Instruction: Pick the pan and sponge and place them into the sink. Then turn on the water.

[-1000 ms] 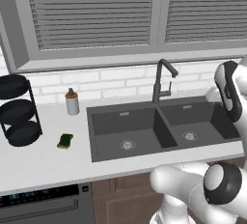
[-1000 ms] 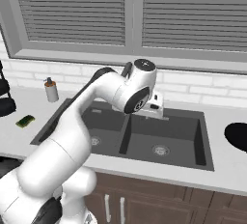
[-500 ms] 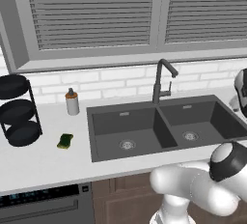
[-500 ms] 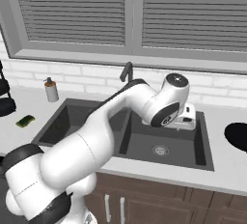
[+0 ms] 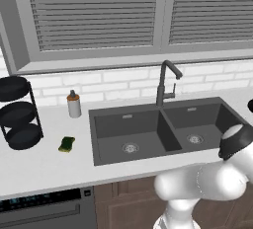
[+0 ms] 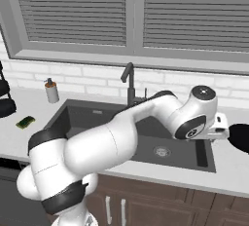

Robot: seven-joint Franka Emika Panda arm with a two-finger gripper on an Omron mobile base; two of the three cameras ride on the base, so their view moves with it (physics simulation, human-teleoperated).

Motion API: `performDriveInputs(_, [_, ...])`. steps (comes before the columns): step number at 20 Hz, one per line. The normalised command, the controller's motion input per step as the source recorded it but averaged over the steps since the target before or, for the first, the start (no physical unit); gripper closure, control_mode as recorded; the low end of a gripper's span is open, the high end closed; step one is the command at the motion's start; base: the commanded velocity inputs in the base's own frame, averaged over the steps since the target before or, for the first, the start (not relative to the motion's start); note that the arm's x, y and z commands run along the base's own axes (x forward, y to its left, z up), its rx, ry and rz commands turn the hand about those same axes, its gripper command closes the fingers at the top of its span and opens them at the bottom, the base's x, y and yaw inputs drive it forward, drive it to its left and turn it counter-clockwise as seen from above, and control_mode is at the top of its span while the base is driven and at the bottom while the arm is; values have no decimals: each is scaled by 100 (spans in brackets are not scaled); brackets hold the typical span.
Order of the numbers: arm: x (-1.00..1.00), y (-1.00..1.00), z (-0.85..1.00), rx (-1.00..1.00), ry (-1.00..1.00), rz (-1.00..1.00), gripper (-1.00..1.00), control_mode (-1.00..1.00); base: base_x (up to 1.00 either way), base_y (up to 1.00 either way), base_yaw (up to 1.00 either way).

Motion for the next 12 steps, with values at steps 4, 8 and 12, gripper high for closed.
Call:
performDriveInputs(4, [0, -61, -38, -23, 0, -7, -100, -100, 0, 0, 0])
performDriveInputs(8, [0, -44, -36, -11, 5, -8, -100, -100, 0, 0, 0])
performDriveInputs(12, [0, -53, -22, -3, 7, -6, -100, -100, 0, 0, 0])
